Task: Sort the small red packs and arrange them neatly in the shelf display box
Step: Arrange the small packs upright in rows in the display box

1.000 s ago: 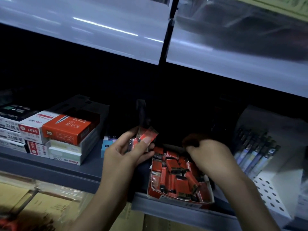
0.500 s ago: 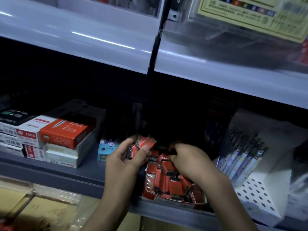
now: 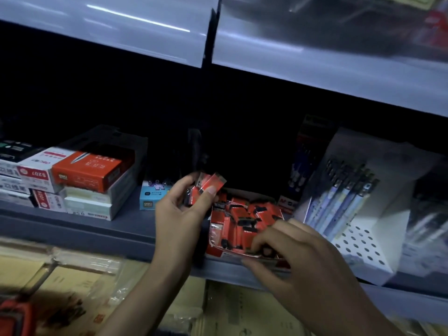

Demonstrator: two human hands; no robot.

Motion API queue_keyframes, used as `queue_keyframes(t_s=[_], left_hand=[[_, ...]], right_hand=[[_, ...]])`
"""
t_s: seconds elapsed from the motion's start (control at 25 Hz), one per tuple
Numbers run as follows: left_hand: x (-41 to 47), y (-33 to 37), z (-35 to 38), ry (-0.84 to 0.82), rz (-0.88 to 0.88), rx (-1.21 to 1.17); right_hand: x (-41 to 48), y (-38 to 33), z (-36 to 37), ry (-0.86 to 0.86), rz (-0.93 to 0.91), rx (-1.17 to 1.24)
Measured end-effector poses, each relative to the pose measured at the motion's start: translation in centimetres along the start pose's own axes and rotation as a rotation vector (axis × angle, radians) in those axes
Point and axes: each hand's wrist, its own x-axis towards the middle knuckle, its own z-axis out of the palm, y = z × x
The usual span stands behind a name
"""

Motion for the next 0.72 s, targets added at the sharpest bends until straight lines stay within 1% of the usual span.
queue_keyframes(t_s=[0.08,0.12,0.28,0.4,0.56,0.72], left_hand=[[-0.1,-0.1,0.1,0.004,0.011,-0.007],[-0.1,-0.1,0.1,0.008,0.012,-0.015],[-0.2,0.1,0.2,0.008,0.005,-0.035],[-0.3,0.2,0.1,0.011,0.005,-0.046],[-0.3,0.1,-0.1,0.020,0.006,-0.078],[-0.7,-0.1,-0.1,0.039,0.030,-0.035]], right_hand=[[-0.7,0.6,0.3,0.011,-0.005,-0.082],[-1.0,0.8,0.4,0.017,-0.002,-0.073],[-1.5,2.0,1.0,0.048,-0.004,0.143],[-1.5,2.2,0.6,0.089,-0.016,0.217],[-2.3,2.3,0.1,0.103,-0.075,0.209],[-2.8,2.4,0.1,0.059,-0.073,0.194]])
